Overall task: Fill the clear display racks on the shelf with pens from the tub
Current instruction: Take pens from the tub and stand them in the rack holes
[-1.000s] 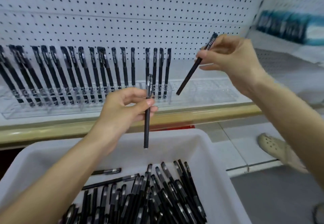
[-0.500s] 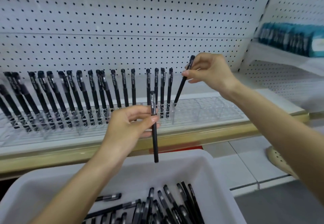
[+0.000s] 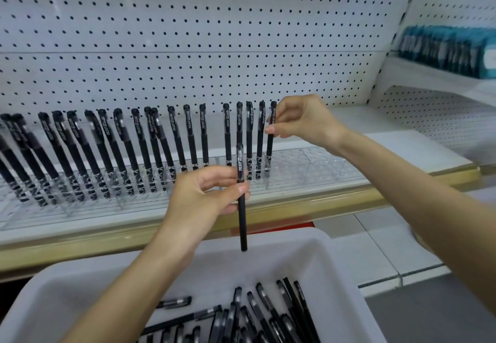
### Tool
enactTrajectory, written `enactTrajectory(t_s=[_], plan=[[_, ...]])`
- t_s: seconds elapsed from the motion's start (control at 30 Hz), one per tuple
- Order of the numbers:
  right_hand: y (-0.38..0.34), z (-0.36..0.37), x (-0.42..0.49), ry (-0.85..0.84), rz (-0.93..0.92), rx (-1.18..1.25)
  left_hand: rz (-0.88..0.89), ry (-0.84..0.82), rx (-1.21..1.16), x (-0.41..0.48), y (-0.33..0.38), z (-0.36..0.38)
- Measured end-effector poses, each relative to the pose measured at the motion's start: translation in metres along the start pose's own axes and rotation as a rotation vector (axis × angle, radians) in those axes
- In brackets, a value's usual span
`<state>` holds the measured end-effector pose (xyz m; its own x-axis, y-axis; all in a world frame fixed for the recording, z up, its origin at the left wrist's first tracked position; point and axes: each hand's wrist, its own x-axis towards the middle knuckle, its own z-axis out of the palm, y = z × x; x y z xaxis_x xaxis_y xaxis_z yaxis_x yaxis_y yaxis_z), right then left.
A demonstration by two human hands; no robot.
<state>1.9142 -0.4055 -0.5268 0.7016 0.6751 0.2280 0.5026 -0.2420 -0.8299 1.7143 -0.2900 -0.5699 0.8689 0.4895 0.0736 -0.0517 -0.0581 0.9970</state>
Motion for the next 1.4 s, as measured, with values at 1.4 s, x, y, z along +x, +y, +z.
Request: enactTrajectory(t_s=[1.4], plan=[[-0.038,-0.036,-0.034,0.325,-0.121,0.082,0.487,0.038,0.839,0.0,-0.001,0.011]])
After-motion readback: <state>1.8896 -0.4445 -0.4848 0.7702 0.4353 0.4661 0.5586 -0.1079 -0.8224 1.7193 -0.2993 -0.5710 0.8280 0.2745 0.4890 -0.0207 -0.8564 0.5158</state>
